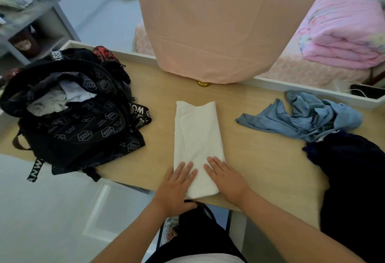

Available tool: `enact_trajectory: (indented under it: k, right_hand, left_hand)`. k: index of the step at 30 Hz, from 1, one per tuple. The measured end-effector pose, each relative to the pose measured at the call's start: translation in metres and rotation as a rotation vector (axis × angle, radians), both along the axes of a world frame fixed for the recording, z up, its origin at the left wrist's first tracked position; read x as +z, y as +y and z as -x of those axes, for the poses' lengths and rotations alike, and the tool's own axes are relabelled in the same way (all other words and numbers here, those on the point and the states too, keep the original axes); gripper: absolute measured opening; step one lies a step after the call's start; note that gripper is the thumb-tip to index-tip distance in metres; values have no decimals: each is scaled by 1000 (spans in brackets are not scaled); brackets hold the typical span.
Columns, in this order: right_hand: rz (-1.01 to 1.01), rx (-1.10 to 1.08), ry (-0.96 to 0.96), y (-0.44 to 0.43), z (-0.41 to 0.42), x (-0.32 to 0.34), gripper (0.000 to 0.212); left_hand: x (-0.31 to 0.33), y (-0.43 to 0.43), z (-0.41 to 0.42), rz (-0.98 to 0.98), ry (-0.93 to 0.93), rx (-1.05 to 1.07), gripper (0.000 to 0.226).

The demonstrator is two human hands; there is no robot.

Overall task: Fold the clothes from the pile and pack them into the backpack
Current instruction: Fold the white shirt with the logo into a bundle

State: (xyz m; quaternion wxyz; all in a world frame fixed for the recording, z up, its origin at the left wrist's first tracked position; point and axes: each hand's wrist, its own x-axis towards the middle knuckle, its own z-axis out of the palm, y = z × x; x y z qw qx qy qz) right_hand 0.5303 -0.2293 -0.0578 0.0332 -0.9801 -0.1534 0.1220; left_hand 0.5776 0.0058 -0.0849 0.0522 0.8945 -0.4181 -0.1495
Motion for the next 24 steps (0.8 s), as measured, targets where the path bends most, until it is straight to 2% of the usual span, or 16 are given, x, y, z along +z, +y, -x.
enact_trajectory:
  k: [3,5,8,10,12,15,17,19,20,22,24]
  right_hand:
    - [-298,-136,-31,-1,-9,9,59]
    - [-511,-285,51,-6,-18,24,41]
    - [-678,-430,117,-15,-29,47,21]
    - [-756,-574,98,-20,-34,57,10]
    - [-825,-767,91,-25,-35,55,2]
    - [-865,-960,167,-26,-40,40,21]
    - [-849,-1040,193,-26,-48,30,30]
    - [-823,-1112,200,-26,-58,22,33]
    - [-795,-1132,204,-27,-64,19,33]
    - [-742,-1154,190,-27,-70,17,34]
    - [-708,-1162,120,-24,-74,18,39]
  left_hand:
    - [11,-1,-6,33,-12,-33,106]
    - [23,-2,-12,181,38,-15,89]
    - [51,-5,-20,468,154,161,57]
    - [70,-13,-33,536,239,257,40]
    - [81,-23,-53,497,325,303,32]
    - [85,-40,-77,312,195,420,32]
    - [81,-49,-78,355,-5,436,39]
    - [72,-59,-67,421,-226,253,42]
    - [64,-64,-61,432,-279,114,42]
    - [43,-69,-51,318,-215,-71,56]
    - [25,-69,-50,119,-58,-70,88]
